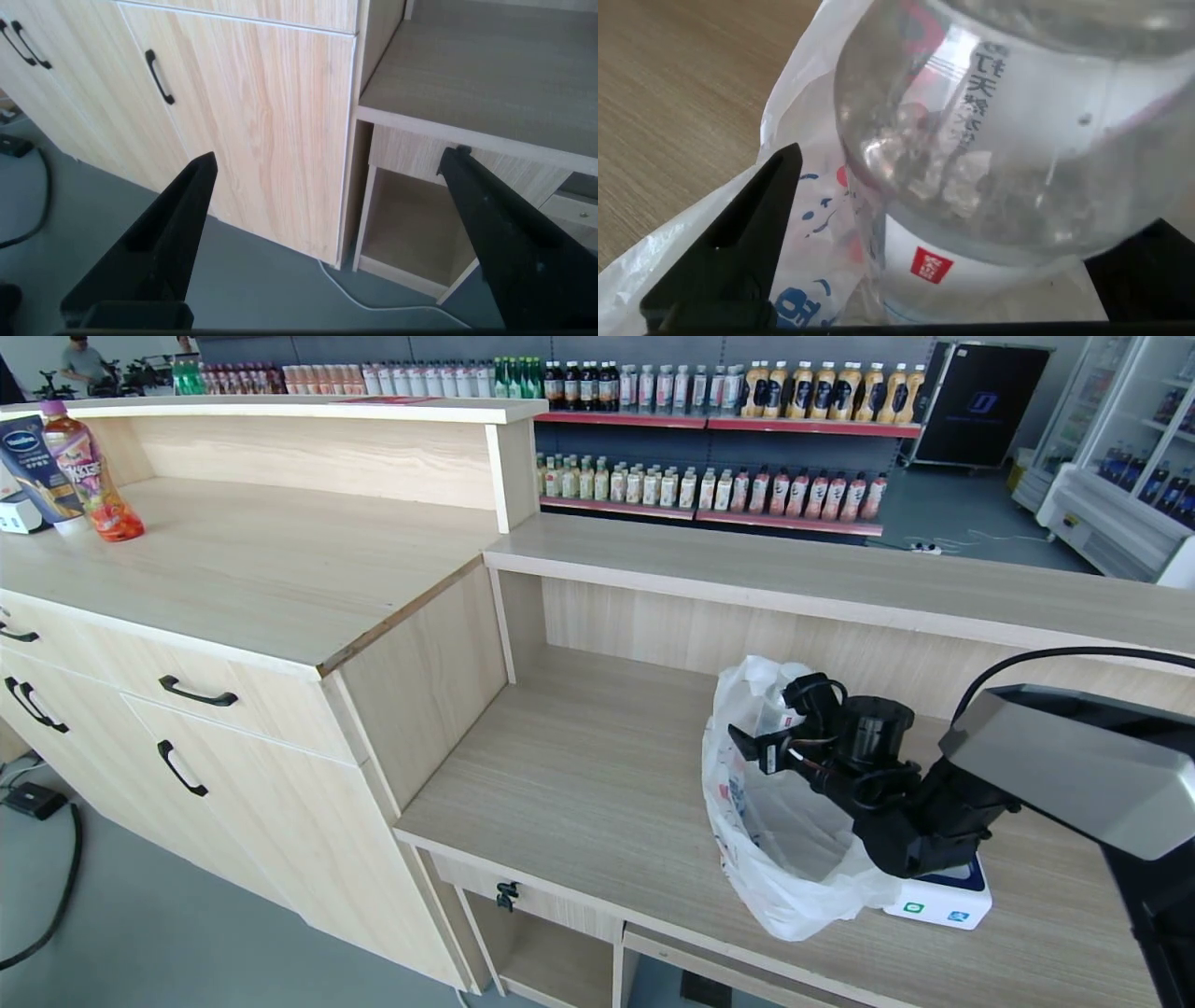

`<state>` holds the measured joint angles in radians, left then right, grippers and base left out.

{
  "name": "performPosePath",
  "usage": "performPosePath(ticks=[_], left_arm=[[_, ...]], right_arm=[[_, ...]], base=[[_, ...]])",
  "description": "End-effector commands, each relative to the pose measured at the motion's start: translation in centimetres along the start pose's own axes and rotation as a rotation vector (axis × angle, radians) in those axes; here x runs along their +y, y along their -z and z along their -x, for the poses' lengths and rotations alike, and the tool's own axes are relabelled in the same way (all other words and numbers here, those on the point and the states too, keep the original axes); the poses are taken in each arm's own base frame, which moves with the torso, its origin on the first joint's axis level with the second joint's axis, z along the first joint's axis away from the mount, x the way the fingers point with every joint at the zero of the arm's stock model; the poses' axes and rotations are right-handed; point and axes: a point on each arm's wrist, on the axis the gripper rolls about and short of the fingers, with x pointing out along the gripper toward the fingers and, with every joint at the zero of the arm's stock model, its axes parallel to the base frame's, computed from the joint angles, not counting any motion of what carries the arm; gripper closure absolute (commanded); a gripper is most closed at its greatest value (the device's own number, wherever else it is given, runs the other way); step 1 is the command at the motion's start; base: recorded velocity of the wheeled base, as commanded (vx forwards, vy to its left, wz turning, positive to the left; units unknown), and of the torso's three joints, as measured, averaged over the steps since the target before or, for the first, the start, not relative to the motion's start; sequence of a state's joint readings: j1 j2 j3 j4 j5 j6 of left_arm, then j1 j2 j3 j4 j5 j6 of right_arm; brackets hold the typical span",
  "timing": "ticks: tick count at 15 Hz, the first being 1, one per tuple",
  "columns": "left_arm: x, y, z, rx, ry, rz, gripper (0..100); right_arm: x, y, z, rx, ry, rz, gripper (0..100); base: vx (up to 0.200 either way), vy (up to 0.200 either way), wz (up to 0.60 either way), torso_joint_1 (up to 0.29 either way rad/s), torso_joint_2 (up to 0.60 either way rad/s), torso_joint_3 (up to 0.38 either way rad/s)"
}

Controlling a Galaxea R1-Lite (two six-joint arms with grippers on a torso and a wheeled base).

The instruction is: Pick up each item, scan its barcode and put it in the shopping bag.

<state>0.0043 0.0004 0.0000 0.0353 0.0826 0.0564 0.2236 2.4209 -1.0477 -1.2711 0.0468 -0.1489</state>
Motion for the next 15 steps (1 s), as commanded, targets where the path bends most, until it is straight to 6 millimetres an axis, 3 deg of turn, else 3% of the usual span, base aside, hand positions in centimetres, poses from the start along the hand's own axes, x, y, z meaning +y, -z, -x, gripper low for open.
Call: performPosePath(ticks=[1,4,6,9,12,15], left_arm=[[0.0,0.0,0.0,0.000,-0.001,0.000,0],[0.0,0.0,0.0,0.000,-0.001,0.000,0],[0.0,0.0,0.0,0.000,-0.001,0.000,0],[0.0,0.0,0.0,0.000,-0.001,0.000,0],[0.0,0.0,0.0,0.000,-0.001,0.000,0],[0.0,0.0,0.0,0.000,-0.001,0.000,0]], right_arm=[[-0.2,-1.5,0.8,-0.016,-0.030,0.000,0],[-0.9,-5.3,2.9,-0.025,-0.059,0.000,0],[-1.3,-9.4,6.4,-0.025,-0.059,0.003,0],[-2.2,-13.8,12.4,-0.066,-0.035,0.029,0],[-2.8,-16.1,19.1,-0.065,0.003,0.154,0],[-5.2,-18.4,23.6,-0.053,0.117,0.314,0]], base=[[0.000,0.000,0.00,0.000,0.00,0.000],[0.000,0.000,0.00,0.000,0.00,0.000],[0.000,0.000,0.00,0.000,0.00,0.000],[0.000,0.000,0.00,0.000,0.00,0.000],[0.000,0.000,0.00,0.000,0.00,0.000],[0.000,0.000,-0.40,0.002,0.00,0.002]])
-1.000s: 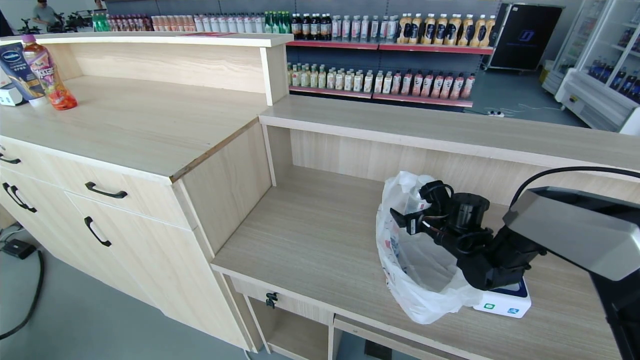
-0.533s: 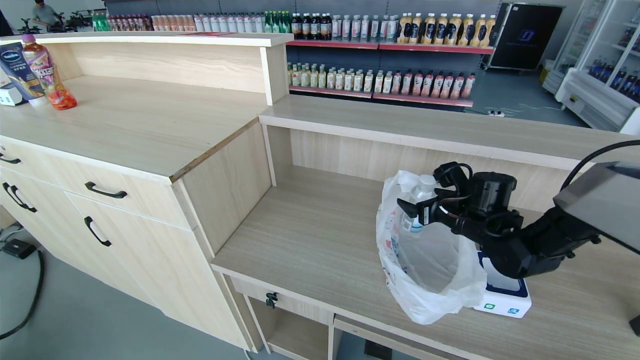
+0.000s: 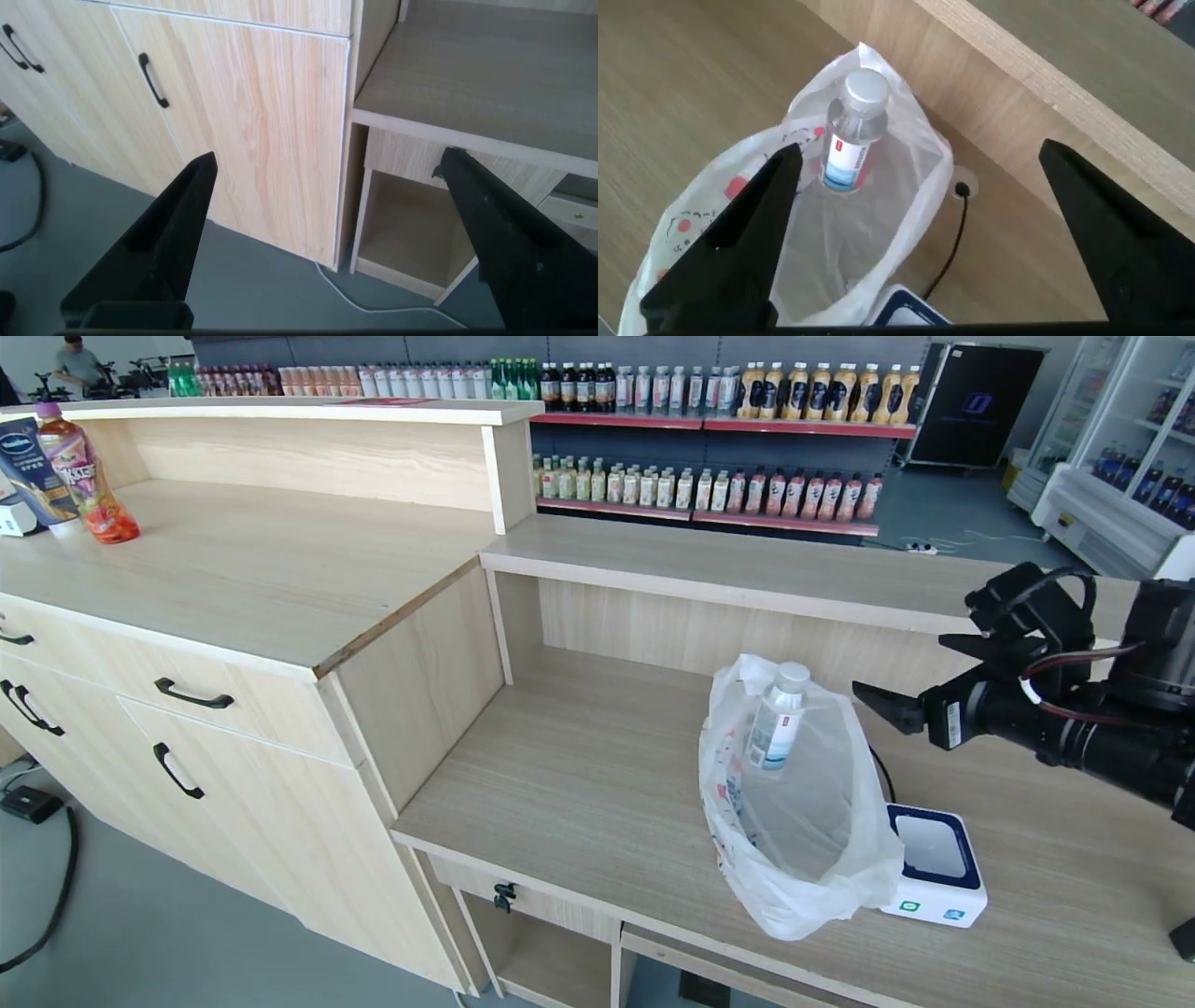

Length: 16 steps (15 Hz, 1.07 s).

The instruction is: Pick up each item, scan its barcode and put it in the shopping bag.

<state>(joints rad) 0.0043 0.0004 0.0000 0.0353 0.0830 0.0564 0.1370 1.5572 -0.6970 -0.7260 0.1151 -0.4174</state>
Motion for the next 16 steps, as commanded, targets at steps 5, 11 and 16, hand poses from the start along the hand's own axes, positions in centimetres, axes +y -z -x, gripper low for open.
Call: performPosePath(ticks=[5,11,16], left_arm=[[0.0,0.0,0.0,0.000,0.000,0.000,0],[0.0,0.0,0.0,0.000,0.000,0.000,0],[0.0,0.0,0.0,0.000,0.000,0.000,0]], right_arm=[[-6.4,-4.9,9.2,0.183,0.340,-0.136,0],[-13.3,5.4,7.7,0.325,0.427,-0.261,0],[-14.5,8.7,13.8,0.376,0.446,-0.209,0]], base=[[0.000,0.000,-0.60,0.004,0.00,0.003],[0.000,0.000,-0.20,0.000,0.00,0.001],[0.000,0.000,0.00,0.000,0.00,0.000]])
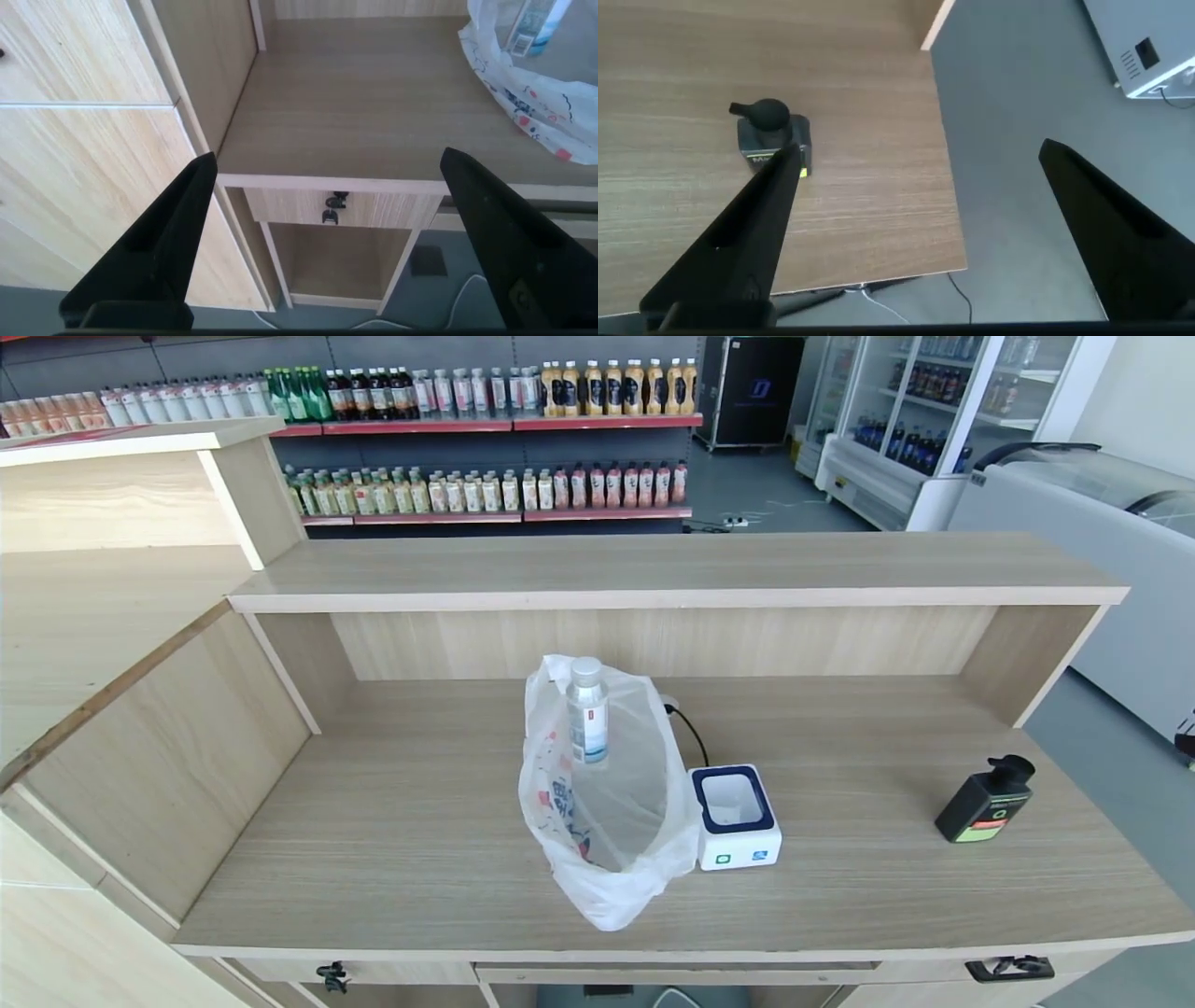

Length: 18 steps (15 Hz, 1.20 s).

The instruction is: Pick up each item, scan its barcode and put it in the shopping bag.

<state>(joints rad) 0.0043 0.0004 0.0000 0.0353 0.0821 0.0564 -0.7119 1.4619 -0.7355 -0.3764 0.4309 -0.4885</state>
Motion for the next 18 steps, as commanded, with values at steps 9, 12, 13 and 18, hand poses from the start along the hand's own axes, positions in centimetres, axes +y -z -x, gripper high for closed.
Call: performPosePath(ticks=[9,12,13,18], left_arm=[[0.0,0.0,0.0,0.000,-0.001,0.000,0],[0.0,0.0,0.0,0.000,-0.001,0.000,0],[0.0,0.0,0.0,0.000,-0.001,0.000,0],[0.0,0.0,0.0,0.000,-0.001,0.000,0]], right_arm=[[-1.6,5.7,2.2,0.227,0.042,-0.048,0],[-2.7,8.0,2.2,0.295,0.063,-0.046,0],[-3.1,8.6,1.7,0.310,0.054,-0.039,0],[-4.4,10.5,-1.9,0.253,-0.001,-0.033,0]], base=[[0.000,0.000,0.00,0.000,0.00,0.000],[0.000,0.000,0.00,0.000,0.00,0.000],[0.000,0.000,0.00,0.000,0.00,0.000],[0.000,0.000,0.00,0.000,0.00,0.000]])
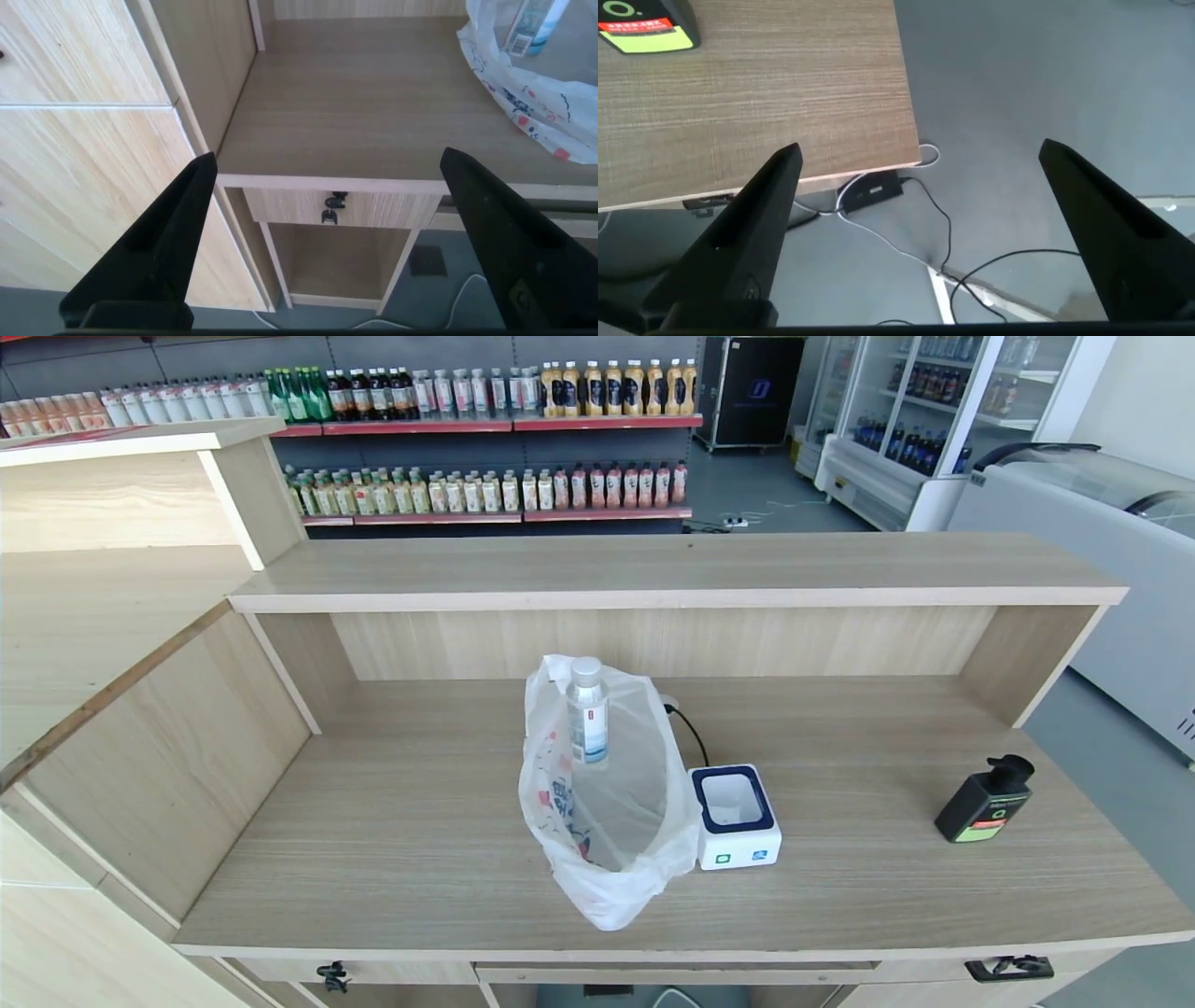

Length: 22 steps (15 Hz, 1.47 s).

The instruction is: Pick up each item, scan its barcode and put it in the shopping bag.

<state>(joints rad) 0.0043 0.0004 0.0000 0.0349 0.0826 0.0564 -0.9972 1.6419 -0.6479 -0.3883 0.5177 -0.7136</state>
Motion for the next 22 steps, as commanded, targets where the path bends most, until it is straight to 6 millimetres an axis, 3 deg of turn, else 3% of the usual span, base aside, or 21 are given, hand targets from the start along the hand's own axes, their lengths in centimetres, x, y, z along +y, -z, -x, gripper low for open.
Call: performPosePath(ticks=[1,6,11,17,22], left_arm=[[0.0,0.0,0.0,0.000,-0.001,0.000,0],[0.0,0.0,0.0,0.000,-0.001,0.000,0],[0.0,0.0,0.0,0.000,-0.001,0.000,0],[0.0,0.0,0.0,0.000,-0.001,0.000,0],[0.0,0.0,0.0,0.000,-0.001,0.000,0]], right_arm=[[0.2,1.1,-3.1,0.013,-0.062,-0.010,0],[1.2,0.1,-7.3,-0.069,-0.151,0.011,0],[5.9,-2.5,-11.3,-0.107,-0.322,0.022,0],[9.8,-4.2,-14.4,-0.130,-0.444,0.088,0],[12.4,-4.5,-15.4,-0.128,-0.517,0.120,0]], base=[[0.000,0.000,0.00,0.000,0.00,0.000],[0.000,0.000,0.00,0.000,0.00,0.000],[0.000,0.000,0.00,0.000,0.00,0.000],[0.000,0.000,0.00,0.000,0.00,0.000],[0.000,0.000,0.00,0.000,0.00,0.000]])
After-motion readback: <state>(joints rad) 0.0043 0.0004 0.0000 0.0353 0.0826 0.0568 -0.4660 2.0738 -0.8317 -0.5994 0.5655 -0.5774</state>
